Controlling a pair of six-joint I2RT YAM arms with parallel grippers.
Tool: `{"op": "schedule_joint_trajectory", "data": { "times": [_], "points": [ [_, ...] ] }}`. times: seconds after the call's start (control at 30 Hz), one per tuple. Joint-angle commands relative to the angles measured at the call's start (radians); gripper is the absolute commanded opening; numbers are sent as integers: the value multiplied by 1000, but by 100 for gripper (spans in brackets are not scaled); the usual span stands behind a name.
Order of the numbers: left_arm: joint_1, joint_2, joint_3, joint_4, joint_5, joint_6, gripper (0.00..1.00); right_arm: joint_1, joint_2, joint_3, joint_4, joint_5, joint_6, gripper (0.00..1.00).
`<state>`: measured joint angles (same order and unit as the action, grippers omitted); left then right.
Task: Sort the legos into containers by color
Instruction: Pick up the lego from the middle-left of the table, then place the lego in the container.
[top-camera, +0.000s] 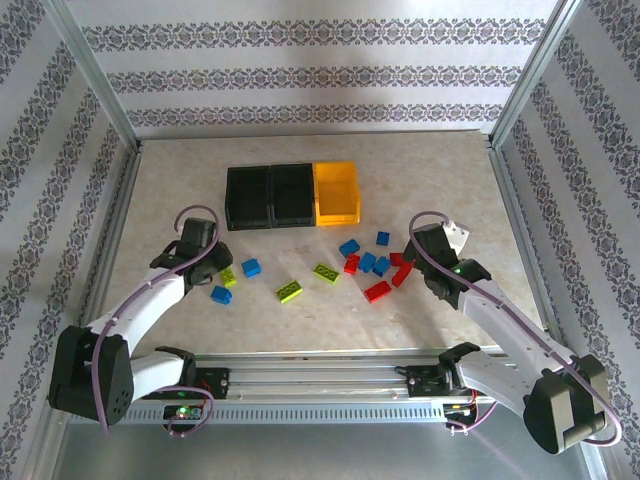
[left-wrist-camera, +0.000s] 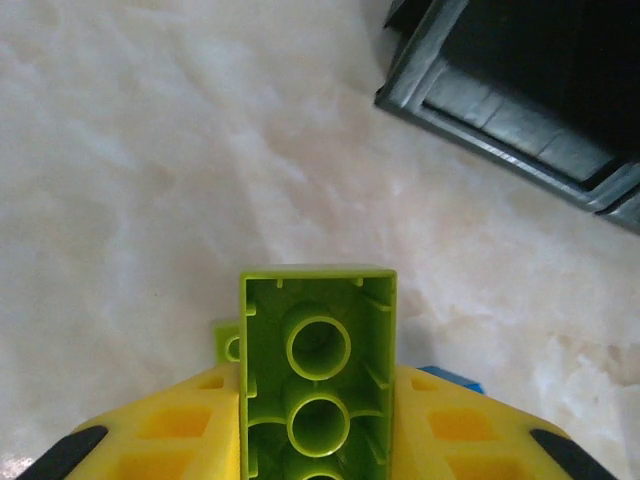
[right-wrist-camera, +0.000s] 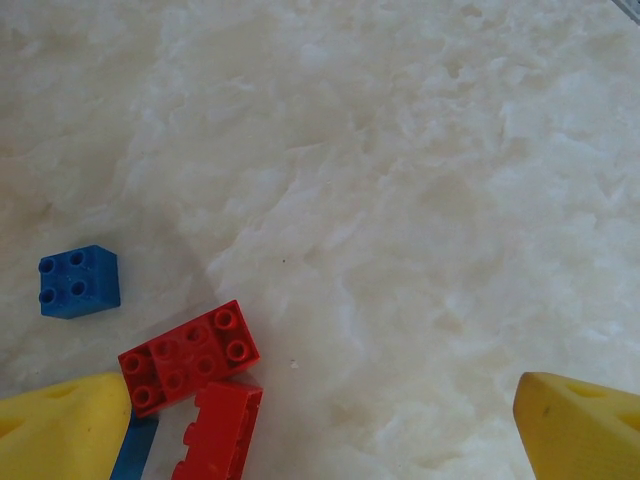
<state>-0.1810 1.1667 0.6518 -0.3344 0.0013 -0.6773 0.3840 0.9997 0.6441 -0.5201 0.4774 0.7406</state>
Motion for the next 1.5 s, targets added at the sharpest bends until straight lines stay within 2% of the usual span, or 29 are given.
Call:
{"op": "schedule_joint_trajectory", "data": {
  "times": [0.0, 0.4, 0.6, 1.03, 1.2, 1.47],
  "points": [
    [13, -9, 58, -39, 13, 46, 25, 15, -29, -12, -4, 9, 29, 98],
    [-12, 63, 162, 41, 26, 109, 16, 16, -43, -23, -6, 9, 39, 98],
    [-31, 143, 278, 26, 5, 169, 15, 18, -45, -22, -6, 16, 38, 98],
    [-55, 494, 610, 38, -23, 258, 14, 18, -67, -43, -15, 22, 39, 98],
    [-58, 633, 719, 24, -26, 279, 14, 18, -27, -28, -14, 4, 43, 98],
    [-59, 766, 834, -31, -81, 303, 14, 19, 23, -1, -9, -3, 42, 98]
  ]
}}
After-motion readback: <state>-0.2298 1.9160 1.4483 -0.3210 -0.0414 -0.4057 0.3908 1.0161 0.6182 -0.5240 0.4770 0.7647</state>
